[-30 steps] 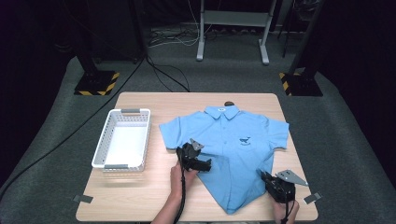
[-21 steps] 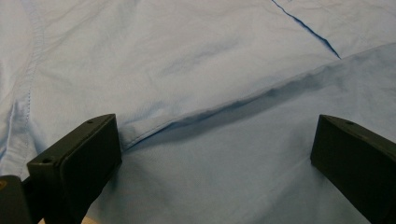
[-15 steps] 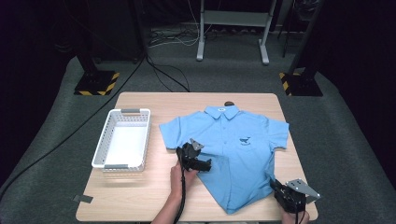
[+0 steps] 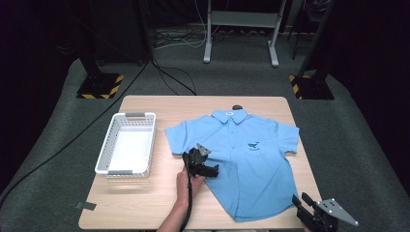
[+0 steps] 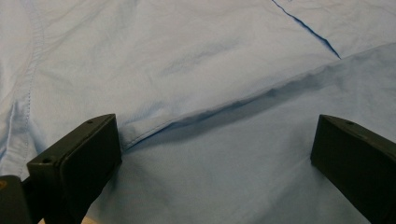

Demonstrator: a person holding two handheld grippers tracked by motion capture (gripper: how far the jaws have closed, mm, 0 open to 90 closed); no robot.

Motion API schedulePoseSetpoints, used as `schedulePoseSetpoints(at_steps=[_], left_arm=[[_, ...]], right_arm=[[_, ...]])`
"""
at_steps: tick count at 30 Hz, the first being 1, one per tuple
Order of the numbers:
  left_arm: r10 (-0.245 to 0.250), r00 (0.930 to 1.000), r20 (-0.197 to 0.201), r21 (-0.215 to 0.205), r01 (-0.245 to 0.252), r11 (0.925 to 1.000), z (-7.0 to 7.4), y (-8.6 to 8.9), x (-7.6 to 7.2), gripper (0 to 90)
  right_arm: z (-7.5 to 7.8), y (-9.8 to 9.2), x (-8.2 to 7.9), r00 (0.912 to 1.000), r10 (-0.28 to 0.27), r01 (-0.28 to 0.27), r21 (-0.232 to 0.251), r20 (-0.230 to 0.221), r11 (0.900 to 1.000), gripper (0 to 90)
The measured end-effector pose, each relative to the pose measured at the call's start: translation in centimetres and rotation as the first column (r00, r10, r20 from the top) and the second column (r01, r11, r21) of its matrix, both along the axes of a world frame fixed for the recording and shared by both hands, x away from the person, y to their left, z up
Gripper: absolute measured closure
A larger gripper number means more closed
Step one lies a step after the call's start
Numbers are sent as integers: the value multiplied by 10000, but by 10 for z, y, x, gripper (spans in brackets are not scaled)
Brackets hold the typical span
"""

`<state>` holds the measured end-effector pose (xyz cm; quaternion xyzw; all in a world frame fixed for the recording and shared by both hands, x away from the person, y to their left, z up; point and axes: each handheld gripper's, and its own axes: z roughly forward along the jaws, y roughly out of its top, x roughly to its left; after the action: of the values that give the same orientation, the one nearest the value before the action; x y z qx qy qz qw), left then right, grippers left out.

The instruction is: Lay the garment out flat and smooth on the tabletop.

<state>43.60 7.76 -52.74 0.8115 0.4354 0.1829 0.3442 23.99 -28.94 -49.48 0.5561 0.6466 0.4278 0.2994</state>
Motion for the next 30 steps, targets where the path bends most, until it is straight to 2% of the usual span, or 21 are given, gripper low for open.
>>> schedulePoseSetpoints(at_steps=[1,3,4,5,7,10,13,15,17,19,20,21,22,23,25,27,28,30], left_arm=[[0,10000,0,0,0,10000,0,0,0,14],[-3,10000,-7,9,3,10000,0,0,0,14],[-4,10000,-7,13,4,10000,0,0,0,14],[-4,10000,-9,12,4,10000,0,0,0,14],[-1,10000,-9,6,1,10000,0,0,0,14],[-2,10000,-9,11,2,10000,0,0,0,14],[1,10000,-8,10,-1,10000,0,0,0,14],[-2,10000,-10,12,2,10000,0,0,0,14],[-1,10000,-7,9,1,10000,0,0,0,14],[1,10000,-10,8,-1,10000,0,0,0,14],[-2,10000,-2,8,2,10000,0,0,0,14],[1,10000,-8,8,-1,10000,0,0,0,14],[1,10000,-8,7,-1,10000,0,0,0,14],[1,10000,-7,7,-1,10000,0,0,0,14],[2,10000,-8,9,-2,10000,0,0,0,14],[3,10000,-8,8,-3,10000,0,0,0,14],[2,10000,-9,9,-2,10000,0,0,0,14],[2,10000,-9,8,-2,10000,0,0,0,14]], right_arm=[[0,0,1,10000,36,-36,-16,-35,10000,531],[0,0,1,10000,36,-36,-16,-35,10000,531],[-7,2,11,9978,302,-296,109,-593,9995,414],[-11,3,15,9957,372,-363,119,-849,9993,376],[-21,4,22,9868,703,-691,128,-1456,9975,344],[-33,5,27,9787,864,-864,80,-1861,9962,315],[-35,3,23,9797,1021,-1028,47,-1725,9947,307],[-35,2,20,9802,1068,-1149,-399,-1666,9926,298],[-37,0,18,9805,1227,-1310,-447,-1536,9904,280],[-36,1,20,9772,1275,-1406,-677,-1697,9877,179],[-36,2,23,9742,1145,-1335,-877,-1945,9872,105],[-35,2,27,9684,1093,-1343,-997,-2242,9859,77],[-33,2,30,9680,1116,-1378,-1047,-2249,9849,68],[-29,2,32,9718,1094,-1347,-1111,-2091,9846,55],[-17,5,39,9820,1164,-1343,-1166,-1487,9841,38],[-7,7,51,9855,1363,-1472,-1106,-1010,9829,21],[-5,8,57,9853,1406,-1508,-1073,-970,9827,11],[-4,9,77,9823,1454,-1579,-1042,-1185,9819,0]])
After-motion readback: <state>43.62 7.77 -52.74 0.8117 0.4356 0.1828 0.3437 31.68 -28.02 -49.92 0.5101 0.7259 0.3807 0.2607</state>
